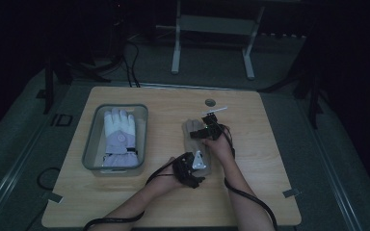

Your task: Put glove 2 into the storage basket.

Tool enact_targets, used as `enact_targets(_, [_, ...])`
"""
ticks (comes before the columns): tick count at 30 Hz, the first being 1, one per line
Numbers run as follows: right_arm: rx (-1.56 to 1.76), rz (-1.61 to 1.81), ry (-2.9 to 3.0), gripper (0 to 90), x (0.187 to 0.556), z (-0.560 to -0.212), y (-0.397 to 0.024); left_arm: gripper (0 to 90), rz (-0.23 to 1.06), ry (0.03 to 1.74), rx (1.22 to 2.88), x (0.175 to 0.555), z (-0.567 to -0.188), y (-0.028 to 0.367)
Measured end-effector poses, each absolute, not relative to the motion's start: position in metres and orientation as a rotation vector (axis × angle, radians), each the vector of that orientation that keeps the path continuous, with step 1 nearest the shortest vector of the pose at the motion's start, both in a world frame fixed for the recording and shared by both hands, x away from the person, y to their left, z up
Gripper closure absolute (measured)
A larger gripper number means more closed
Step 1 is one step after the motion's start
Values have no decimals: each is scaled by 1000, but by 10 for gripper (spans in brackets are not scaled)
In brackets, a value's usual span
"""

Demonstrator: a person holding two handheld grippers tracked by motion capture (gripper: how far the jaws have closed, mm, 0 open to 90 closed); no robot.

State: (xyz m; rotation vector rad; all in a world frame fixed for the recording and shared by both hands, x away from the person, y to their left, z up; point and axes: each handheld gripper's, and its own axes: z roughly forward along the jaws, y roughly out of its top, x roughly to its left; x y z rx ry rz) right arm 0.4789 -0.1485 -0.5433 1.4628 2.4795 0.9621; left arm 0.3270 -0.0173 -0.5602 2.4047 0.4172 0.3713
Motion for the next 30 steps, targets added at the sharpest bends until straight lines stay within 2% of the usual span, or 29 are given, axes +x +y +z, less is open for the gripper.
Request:
enact_targets(4, [1458, 953, 2493, 512, 478, -544, -148, 431, 388, 437, 2413, 329, -558, -18])
enact_targets(7, [1494, 961, 2492, 663, 477, -540, -150, 654, 458, 444, 2425, 327, -557, -19])
enact_targets(9, [1503, 964, 2490, 699, 477, -538, -151, 751, 468, 429, 2429, 326, -556, -20])
enact_targets(11, [1489, 958, 2494, 712, 476, -535, -149, 792, 484, 421, 2434, 325, -555, -20])
enact_targets(17, [1472, 998, 2483, 724, 473, -521, -151, 820, 499, 427, 2399, 321, -543, -14])
enact_targets(30, [1460, 1084, 2462, 723, 466, -494, -147, 822, 553, 411, 2422, 311, -511, 1])
